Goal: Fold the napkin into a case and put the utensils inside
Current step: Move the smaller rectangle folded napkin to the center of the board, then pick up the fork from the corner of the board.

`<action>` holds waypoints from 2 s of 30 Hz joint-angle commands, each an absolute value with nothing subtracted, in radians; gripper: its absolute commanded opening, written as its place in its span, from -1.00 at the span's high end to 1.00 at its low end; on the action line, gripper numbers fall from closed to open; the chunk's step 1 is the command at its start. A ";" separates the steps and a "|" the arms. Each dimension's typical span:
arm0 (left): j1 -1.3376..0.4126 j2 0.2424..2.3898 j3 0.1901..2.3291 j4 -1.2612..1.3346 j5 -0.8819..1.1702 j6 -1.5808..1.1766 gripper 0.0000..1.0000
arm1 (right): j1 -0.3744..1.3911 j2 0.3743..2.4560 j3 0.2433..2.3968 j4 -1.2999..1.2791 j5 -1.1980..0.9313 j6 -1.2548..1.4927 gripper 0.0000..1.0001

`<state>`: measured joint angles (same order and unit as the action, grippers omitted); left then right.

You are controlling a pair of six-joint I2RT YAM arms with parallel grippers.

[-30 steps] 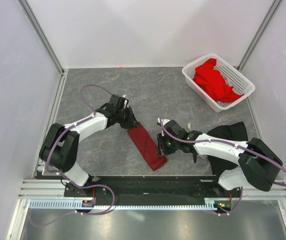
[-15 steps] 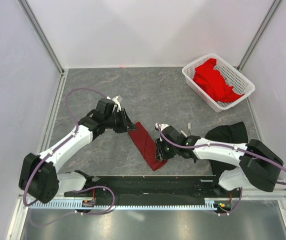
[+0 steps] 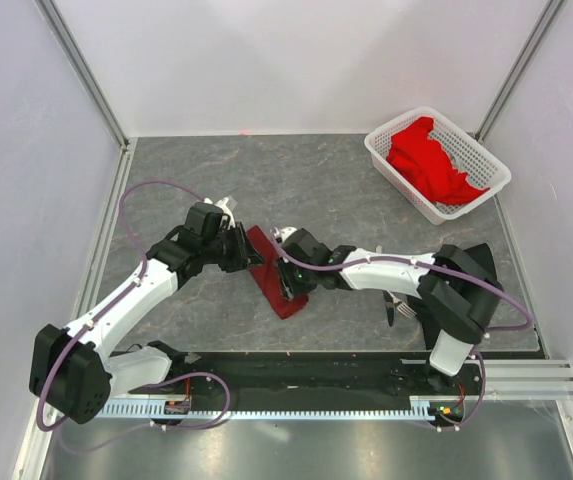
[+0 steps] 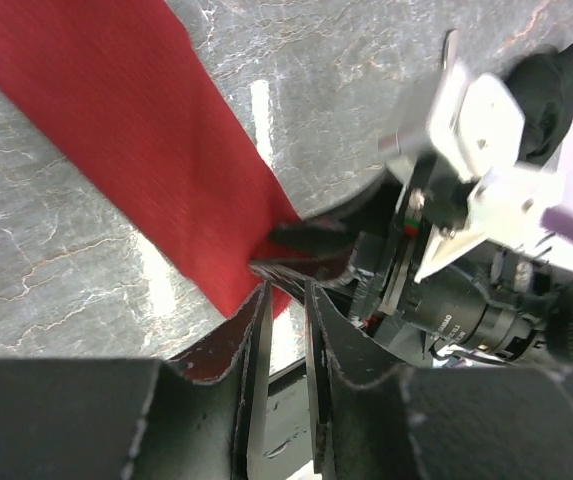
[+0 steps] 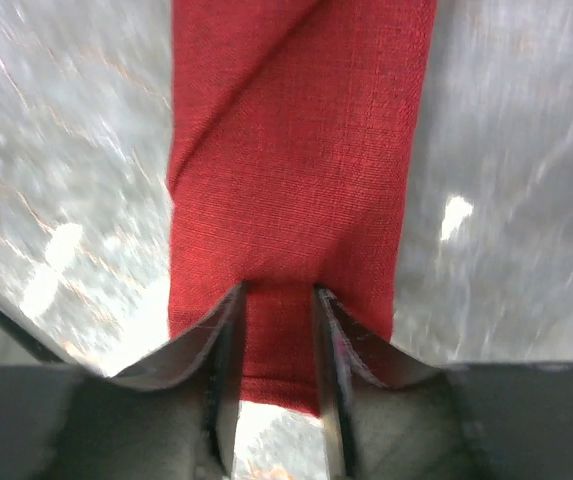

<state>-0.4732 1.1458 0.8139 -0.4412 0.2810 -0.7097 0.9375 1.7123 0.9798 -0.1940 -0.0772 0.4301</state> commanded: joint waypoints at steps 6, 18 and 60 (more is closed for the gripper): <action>-0.471 1.111 0.830 -0.437 0.316 -0.629 0.46 | 0.809 1.602 1.112 -0.484 0.116 0.419 -0.43; -0.471 1.088 0.785 -0.350 0.525 -0.617 0.21 | 0.497 1.293 0.853 -0.699 0.213 0.462 -0.80; -0.471 1.137 0.830 -0.353 0.678 -0.637 0.08 | 0.465 1.486 0.764 -0.485 0.183 0.445 0.58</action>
